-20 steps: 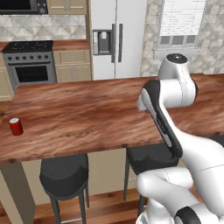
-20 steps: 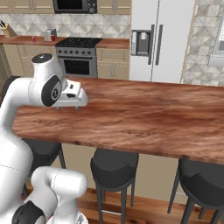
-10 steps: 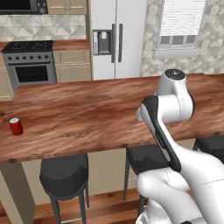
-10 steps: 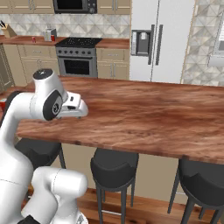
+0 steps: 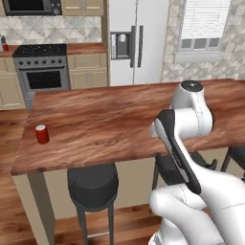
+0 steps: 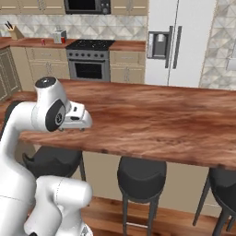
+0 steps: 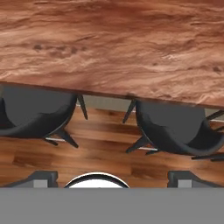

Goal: Four empty soda cans are scattered around the kitchen. Gather all the cans and cluster them next to the stove for recycling.

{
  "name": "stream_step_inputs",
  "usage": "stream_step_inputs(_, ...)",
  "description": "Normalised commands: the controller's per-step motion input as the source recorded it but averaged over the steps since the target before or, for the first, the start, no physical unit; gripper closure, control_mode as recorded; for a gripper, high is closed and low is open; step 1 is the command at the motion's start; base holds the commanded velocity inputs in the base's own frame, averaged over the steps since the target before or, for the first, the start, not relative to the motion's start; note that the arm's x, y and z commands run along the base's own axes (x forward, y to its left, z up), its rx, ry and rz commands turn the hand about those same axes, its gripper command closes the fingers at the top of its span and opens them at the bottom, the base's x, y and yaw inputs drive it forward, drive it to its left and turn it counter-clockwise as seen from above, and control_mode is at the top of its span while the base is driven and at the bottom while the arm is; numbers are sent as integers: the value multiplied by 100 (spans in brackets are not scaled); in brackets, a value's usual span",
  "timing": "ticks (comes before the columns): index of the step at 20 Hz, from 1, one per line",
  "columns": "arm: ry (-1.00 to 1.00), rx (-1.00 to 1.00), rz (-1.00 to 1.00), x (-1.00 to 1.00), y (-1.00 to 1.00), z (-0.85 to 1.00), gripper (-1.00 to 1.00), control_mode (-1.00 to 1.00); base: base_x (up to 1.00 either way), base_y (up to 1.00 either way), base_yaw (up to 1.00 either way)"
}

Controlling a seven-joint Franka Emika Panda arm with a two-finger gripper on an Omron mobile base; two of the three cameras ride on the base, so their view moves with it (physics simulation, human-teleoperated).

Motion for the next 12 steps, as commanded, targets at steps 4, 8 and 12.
stream_step_inputs(4,0,0,0,0,0,0,-100,100,-13,100,0)
stream_step_inputs(8,0,0,0,0,0,0,-100,100,0,100,0)
stream_step_inputs(12,0,0,0,0,0,0,-100,100,0,100,0)
